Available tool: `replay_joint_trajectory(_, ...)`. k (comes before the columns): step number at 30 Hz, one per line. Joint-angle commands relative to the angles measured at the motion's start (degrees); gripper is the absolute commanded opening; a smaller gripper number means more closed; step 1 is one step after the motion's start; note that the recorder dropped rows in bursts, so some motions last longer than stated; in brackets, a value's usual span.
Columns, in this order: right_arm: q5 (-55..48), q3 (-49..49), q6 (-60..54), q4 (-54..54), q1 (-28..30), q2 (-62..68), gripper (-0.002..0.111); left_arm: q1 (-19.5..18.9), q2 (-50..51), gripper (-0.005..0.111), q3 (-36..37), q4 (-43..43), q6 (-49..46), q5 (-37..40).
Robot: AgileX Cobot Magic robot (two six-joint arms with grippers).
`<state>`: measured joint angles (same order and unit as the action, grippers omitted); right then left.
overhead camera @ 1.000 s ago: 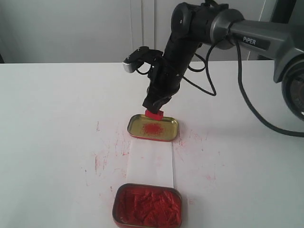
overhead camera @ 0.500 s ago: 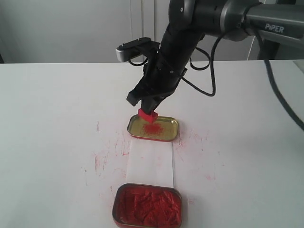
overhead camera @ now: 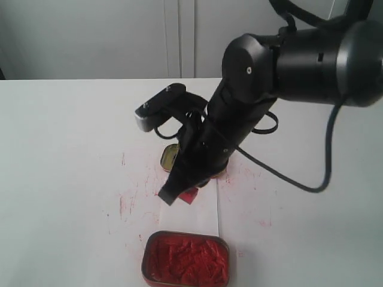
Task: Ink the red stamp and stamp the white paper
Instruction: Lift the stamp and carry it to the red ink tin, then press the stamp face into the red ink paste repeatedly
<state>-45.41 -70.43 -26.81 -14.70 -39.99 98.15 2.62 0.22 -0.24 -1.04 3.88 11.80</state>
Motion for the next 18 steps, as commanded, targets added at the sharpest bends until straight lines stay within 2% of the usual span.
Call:
replay_joint_trajectory(1,0.8,5.1,-3.0,0.1,-2.3,-2.7,0.0,-0.3,-0.2,0.0,0.2,0.1,0.1,-0.2)
replay_joint_trajectory(12,1.9,10.3,-3.0,-0.7,-4.2,-2.6,0.0,-0.3,-0.2,0.0,0.2,0.1,0.1,-0.2)
replay_joint_trajectory(18,7.9,12.8,0.4,1.9,-9.2,-2.6,0.0,-0.3,-0.2,0.0,0.2,0.1,0.1,-0.2)
